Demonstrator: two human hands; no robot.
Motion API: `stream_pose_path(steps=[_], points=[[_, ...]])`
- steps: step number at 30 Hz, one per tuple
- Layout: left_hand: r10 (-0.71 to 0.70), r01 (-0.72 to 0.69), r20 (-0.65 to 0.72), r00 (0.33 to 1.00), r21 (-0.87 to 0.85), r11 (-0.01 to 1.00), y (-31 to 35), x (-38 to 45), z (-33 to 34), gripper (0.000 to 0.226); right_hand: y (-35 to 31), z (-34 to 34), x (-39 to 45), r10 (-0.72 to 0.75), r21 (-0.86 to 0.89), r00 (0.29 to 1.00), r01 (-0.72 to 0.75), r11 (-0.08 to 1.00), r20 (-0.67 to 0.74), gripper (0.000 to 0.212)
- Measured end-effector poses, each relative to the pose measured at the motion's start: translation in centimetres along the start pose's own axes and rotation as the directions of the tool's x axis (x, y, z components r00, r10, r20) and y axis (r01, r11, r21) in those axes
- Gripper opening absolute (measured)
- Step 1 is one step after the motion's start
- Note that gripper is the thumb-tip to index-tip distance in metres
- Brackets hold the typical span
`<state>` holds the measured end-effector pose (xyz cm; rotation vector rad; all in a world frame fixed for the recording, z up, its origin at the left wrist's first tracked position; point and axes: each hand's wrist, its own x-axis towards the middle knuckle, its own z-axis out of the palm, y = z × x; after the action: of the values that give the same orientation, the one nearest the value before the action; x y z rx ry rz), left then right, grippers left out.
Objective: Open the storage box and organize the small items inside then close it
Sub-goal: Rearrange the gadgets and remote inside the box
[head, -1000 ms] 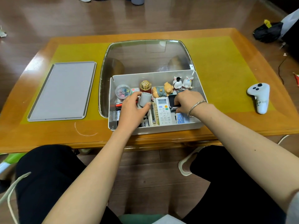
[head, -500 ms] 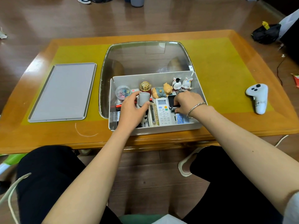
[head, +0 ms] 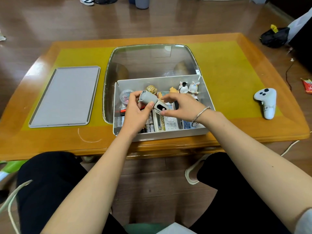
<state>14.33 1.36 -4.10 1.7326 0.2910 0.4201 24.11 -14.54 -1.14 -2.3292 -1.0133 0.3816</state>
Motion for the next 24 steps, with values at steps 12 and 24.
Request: stream_pose_path(steps=[12,24], points=[[-0.097,0.130,0.170,0.981,-0.194,0.972,-0.1,0.5,-0.3,0.030,1.0,0.7,-0.3,-0.062,0.066,0.975,0.078,0.995,-0.212,0.047],[-0.182,0.197,0.207,0.961,-0.051,0.979,-0.1,0.6,0.0,0.022,1.5,-0.4,-1.5,0.151,0.442,0.988,-0.117,0.889,-0.041,0.034]])
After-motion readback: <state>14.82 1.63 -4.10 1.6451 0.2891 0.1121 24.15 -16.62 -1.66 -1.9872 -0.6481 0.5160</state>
